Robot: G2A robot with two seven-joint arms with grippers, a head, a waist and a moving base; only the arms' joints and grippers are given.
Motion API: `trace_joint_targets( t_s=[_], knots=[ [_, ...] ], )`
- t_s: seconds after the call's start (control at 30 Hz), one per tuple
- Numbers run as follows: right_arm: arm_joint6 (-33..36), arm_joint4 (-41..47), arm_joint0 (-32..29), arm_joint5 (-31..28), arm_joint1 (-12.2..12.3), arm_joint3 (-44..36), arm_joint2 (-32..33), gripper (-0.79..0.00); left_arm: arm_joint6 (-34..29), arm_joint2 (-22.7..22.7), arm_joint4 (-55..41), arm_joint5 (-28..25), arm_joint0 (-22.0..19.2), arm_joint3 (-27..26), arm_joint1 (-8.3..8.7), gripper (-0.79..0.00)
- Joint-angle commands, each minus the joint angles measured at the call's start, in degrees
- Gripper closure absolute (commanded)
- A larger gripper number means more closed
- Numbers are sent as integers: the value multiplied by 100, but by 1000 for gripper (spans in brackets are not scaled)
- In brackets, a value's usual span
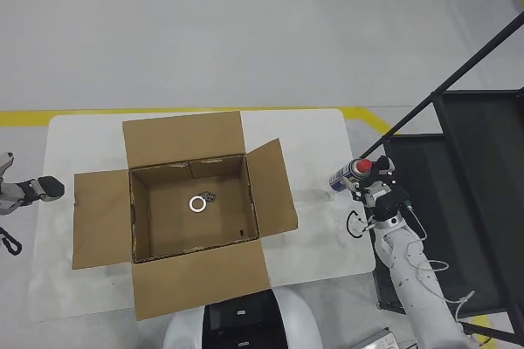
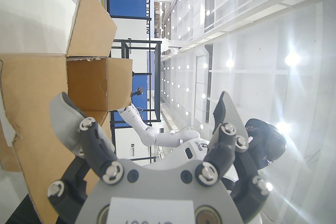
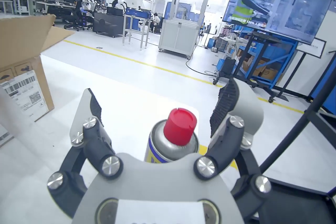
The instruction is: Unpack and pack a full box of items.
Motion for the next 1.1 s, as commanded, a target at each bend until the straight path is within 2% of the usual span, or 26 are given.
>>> trace_joint_targets(
  t_s=[0.0, 0.13, 0.2, 0.33, 0.4, 0.83, 0.93, 1.07],
  knots=[
    [572, 22, -421, 6, 20, -947, 94, -785, 0, 0, 0, 0, 0, 0, 0, -785],
    [1572, -87, -1098, 46, 56, -2288, 248, -785, 0, 0, 0, 0, 0, 0, 0, -785],
    [2021, -118, -1353, -119, 73, -2792, 271, -785, 0, 0, 0, 0, 0, 0, 0, -785],
    [2677, -100, -1677, -354, 108, -3428, 398, -785, 0, 0, 0, 0, 0, 0, 0, -785],
    [2738, 115, -1775, -489, 111, -3491, 431, -785, 0, 0, 0, 0, 0, 0, 0, -785],
    [2777, 108, -1782, -474, 113, -3473, 436, -785, 0, 0, 0, 0, 0, 0, 0, -785],
    [3090, -435, -1728, -254, 140, -3753, 432, -785, 0, 0, 0, 0, 0, 0, 0, -785],
    [3627, -1241, -1445, -678, 214, -4552, 329, -785, 0, 0, 0, 0, 0, 0, 0, -785]
  ],
)
